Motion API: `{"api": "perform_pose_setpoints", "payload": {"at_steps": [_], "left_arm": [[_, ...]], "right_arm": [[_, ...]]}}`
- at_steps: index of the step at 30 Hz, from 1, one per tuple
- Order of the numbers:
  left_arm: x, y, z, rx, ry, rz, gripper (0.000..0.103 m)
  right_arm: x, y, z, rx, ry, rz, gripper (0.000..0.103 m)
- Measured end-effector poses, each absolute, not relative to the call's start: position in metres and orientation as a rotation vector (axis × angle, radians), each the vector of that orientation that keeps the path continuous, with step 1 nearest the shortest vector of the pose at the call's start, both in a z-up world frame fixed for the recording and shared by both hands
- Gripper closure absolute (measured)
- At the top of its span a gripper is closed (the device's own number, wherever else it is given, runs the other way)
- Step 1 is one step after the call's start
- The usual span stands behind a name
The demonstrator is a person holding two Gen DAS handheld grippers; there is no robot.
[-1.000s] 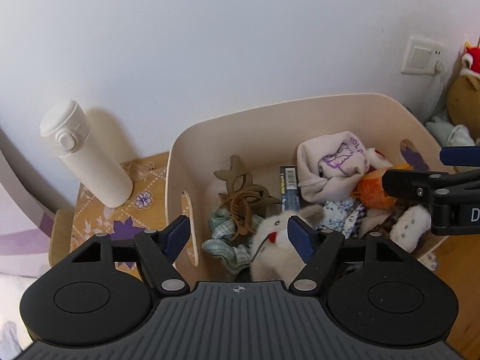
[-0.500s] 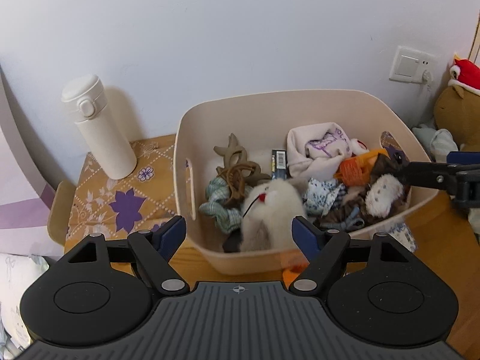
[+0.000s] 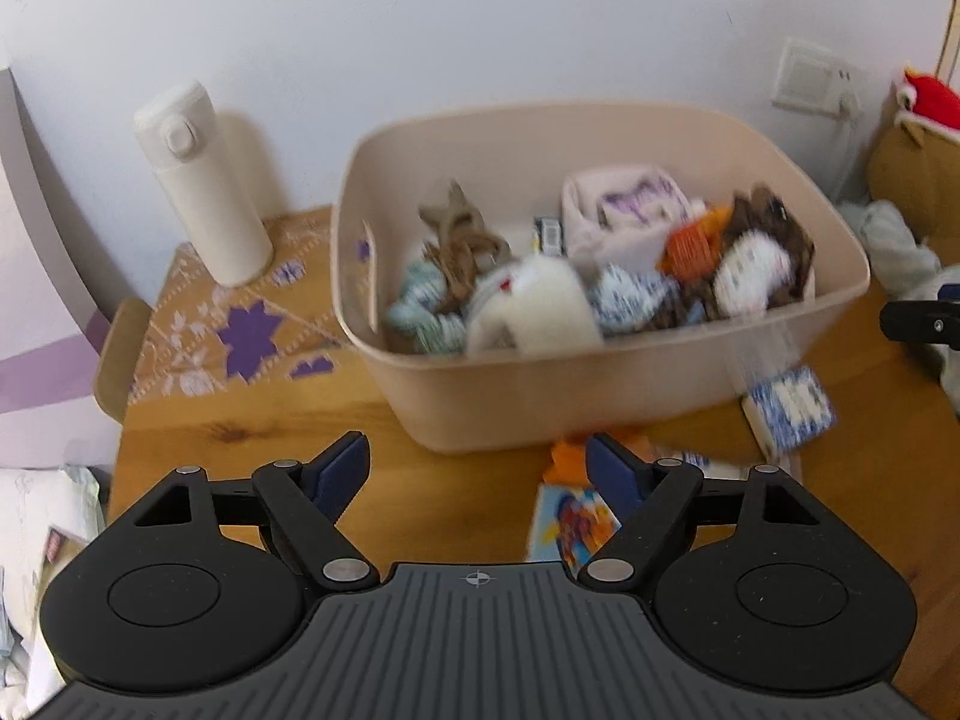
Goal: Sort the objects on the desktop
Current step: 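Grasp the blue cartoon tissue pack with the left gripper while the right grasps the bread bag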
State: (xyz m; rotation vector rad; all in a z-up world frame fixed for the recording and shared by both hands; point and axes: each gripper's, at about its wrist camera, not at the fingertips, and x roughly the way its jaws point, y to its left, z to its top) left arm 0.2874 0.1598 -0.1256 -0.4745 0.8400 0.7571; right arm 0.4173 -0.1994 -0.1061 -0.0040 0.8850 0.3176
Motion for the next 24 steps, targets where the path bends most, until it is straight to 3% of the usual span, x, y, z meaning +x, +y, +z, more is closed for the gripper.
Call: {"api": "perform_pose_setpoints", "payload": {"at_steps": [10, 21, 24], "left_arm": [[0.303, 0.142, -0.153, -0.493, 0.917, 0.685, 0.022], [0.32, 0.133, -0.172, -0.467, 1.005, 0.566, 0.022], [0.322, 0.134, -0.177, -0.481, 1.019, 0.545, 0.022]], "right_arm": [[0.401, -0.202, -0.144, -0.109, 0.956, 0.387, 0.0], [0.381, -0.167, -0.163, -0.21, 0.891, 0.681, 0.0], [0.382, -0.16, -0.167, -0.215, 0.888, 0.737, 0.005]]}}
